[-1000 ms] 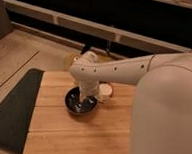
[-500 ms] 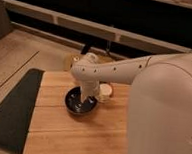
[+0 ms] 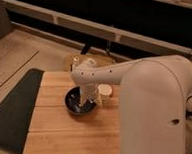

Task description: Drag the ceramic bowl in a circle

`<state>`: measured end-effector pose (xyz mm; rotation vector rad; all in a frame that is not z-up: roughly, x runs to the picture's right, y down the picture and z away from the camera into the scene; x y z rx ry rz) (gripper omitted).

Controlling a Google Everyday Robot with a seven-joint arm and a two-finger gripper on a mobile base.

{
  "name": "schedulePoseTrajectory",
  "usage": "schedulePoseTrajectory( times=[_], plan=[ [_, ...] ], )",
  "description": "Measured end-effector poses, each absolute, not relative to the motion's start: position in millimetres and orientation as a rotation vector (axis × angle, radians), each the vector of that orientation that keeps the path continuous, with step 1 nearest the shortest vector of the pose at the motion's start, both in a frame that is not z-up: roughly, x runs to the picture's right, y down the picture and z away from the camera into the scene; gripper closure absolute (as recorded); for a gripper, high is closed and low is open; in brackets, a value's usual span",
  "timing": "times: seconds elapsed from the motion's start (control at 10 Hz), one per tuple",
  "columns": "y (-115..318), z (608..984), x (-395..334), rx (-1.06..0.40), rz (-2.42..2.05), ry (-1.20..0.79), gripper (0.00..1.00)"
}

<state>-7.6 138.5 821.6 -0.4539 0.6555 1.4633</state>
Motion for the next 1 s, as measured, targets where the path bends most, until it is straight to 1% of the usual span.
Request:
schedulePoseTrajectory(
  times=[0.4,0.5,0.6,0.7,1.0],
  plan=[
    [155,854,-13,-0.494,1.471,0.66,0.35],
    [161,860,-13,-0.508,1.483,0.667,0.38],
    [164,864,-12,-0.517,1.493,0.667,0.46],
    [165,867,-11,-0.512,1.501,0.662,0.57],
    [160,868,-14,-0.508,1.517,0.627,0.87]
  ],
)
